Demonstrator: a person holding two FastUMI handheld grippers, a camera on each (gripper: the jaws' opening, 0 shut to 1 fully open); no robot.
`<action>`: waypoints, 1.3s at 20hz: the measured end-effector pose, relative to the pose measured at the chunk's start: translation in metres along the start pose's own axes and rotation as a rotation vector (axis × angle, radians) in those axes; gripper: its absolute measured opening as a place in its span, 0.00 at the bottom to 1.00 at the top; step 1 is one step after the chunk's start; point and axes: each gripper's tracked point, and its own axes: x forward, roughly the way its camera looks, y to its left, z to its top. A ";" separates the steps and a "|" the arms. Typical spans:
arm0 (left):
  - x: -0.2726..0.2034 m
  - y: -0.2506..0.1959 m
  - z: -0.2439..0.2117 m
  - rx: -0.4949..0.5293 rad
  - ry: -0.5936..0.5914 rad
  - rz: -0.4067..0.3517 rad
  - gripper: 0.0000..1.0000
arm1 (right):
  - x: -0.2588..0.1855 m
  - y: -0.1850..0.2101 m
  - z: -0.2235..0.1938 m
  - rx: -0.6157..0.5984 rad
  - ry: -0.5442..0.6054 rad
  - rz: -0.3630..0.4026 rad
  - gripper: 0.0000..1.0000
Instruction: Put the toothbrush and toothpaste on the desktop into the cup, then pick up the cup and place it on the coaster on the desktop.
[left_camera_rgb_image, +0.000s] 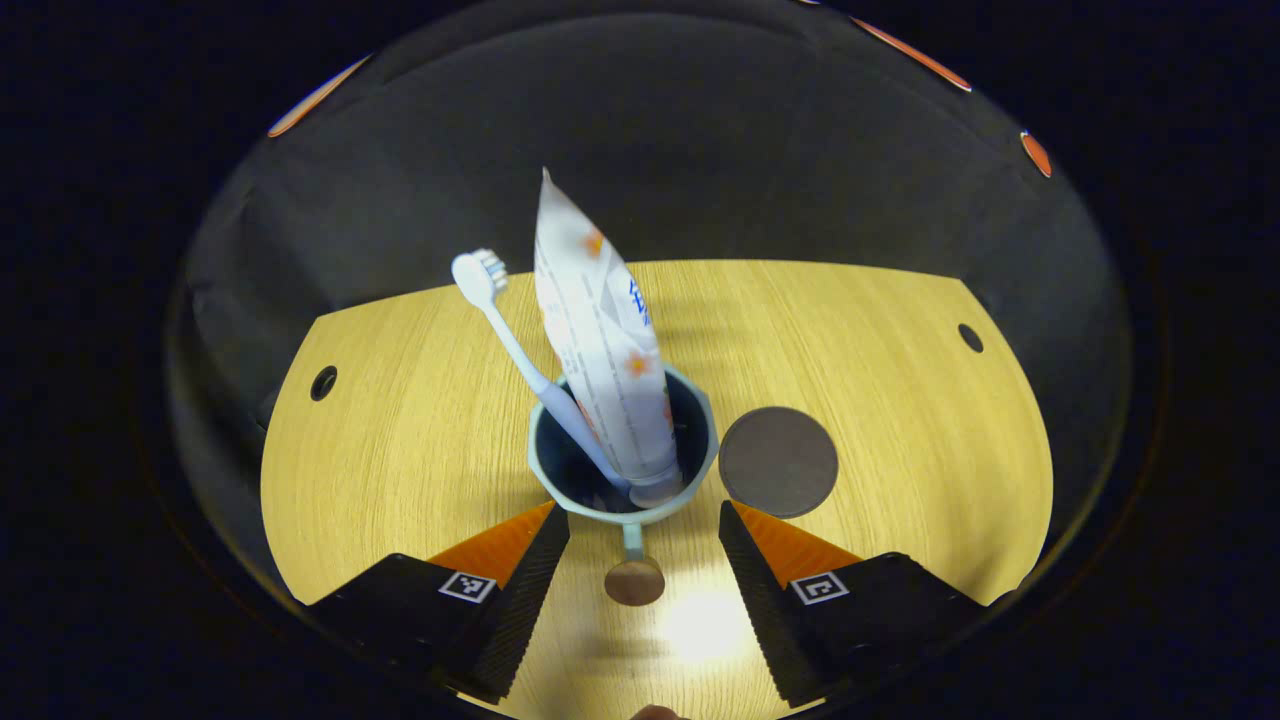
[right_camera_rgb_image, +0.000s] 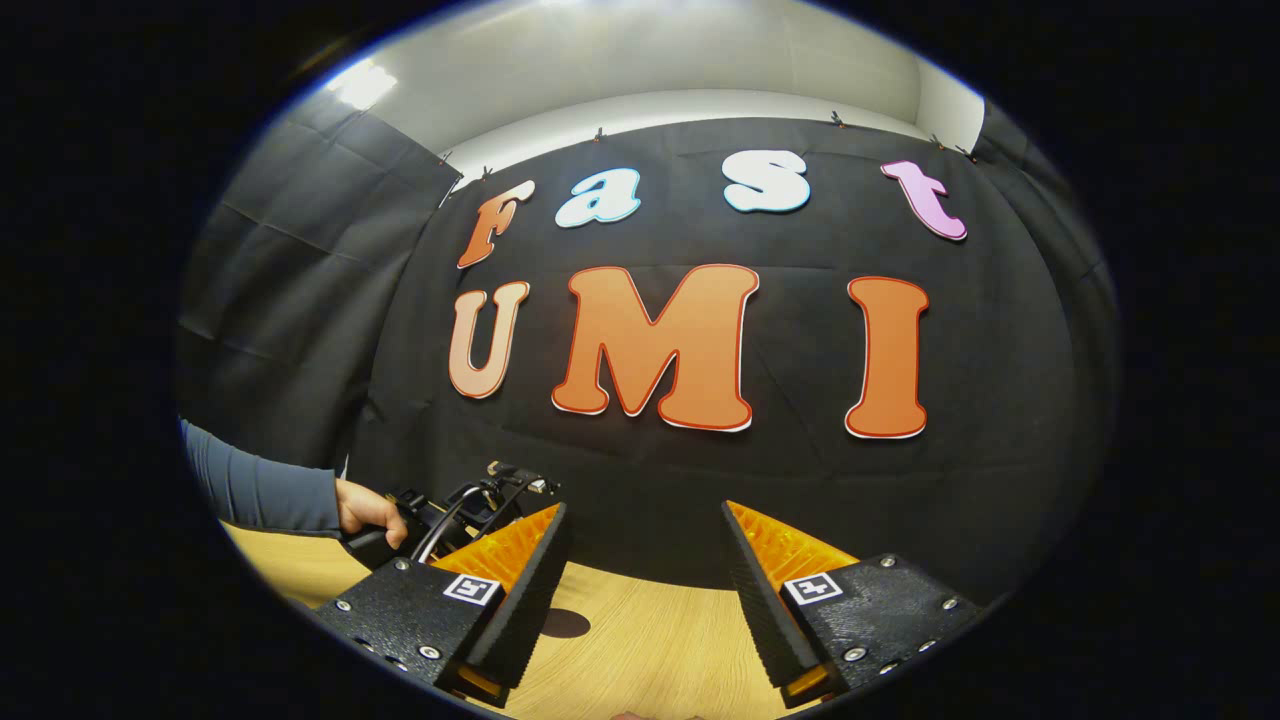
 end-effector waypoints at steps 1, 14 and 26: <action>0.004 0.000 0.000 0.001 0.013 0.007 0.91 | 0.000 -0.001 -0.003 0.001 0.006 0.002 0.88; 0.009 0.012 -0.023 0.007 0.074 0.031 0.27 | -0.008 0.002 -0.016 0.013 0.036 0.016 0.88; 0.006 0.011 -0.015 -0.019 -0.007 -0.011 0.24 | -0.027 -0.022 -0.016 0.002 0.043 -0.051 0.88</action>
